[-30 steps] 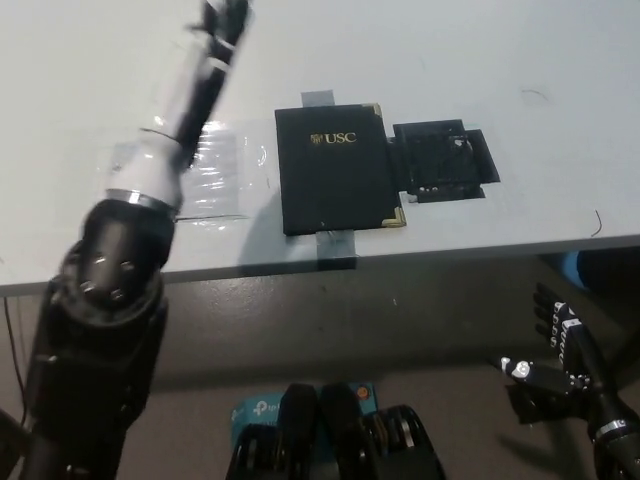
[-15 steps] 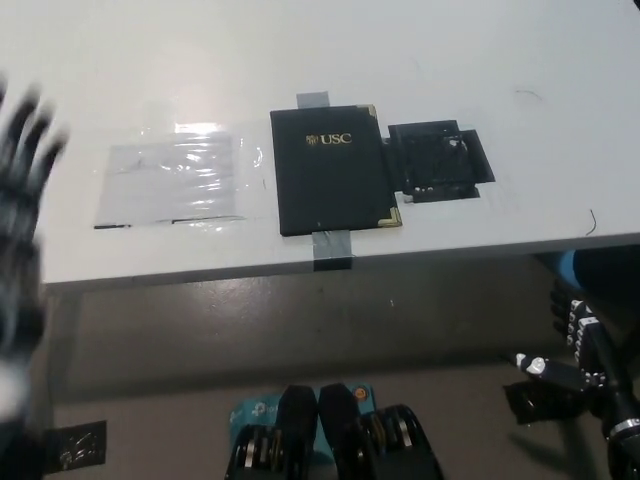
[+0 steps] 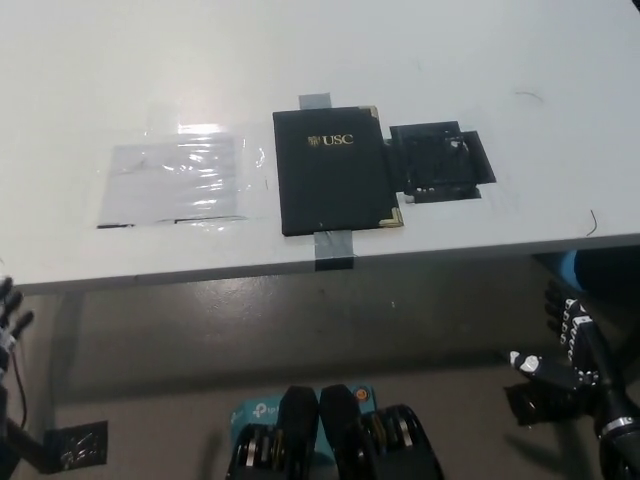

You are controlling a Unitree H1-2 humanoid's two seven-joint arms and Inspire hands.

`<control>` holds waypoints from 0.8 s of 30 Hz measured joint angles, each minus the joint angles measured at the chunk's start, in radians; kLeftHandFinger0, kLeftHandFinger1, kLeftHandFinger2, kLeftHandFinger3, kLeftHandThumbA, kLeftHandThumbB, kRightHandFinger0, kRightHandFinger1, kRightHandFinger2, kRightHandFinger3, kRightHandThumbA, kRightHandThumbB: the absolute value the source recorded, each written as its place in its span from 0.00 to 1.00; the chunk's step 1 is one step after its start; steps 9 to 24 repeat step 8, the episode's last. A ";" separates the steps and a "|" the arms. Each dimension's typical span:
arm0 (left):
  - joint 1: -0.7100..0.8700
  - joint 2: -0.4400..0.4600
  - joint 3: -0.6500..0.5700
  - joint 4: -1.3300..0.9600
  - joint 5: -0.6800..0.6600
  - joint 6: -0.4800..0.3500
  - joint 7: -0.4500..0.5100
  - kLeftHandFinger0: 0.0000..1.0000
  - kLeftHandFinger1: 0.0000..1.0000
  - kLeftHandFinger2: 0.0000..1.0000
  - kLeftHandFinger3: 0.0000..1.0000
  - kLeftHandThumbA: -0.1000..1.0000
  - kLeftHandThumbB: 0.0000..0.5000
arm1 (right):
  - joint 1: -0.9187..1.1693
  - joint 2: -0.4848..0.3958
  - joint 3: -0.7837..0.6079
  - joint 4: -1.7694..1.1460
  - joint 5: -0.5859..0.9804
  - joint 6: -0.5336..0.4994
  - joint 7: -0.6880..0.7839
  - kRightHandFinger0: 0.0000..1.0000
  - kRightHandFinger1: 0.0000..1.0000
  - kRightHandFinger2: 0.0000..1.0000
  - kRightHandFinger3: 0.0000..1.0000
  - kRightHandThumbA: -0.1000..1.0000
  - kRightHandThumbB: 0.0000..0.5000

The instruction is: The robot uses its left hand to push the cover of the diary kept in the middle of the desk towards the right to close it

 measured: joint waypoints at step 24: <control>0.025 0.000 -0.008 0.126 0.003 -0.064 -0.021 1.00 1.00 1.00 1.00 1.00 0.37 | -0.017 -0.003 -0.001 0.016 0.000 -0.008 -0.001 1.00 1.00 1.00 1.00 1.00 1.00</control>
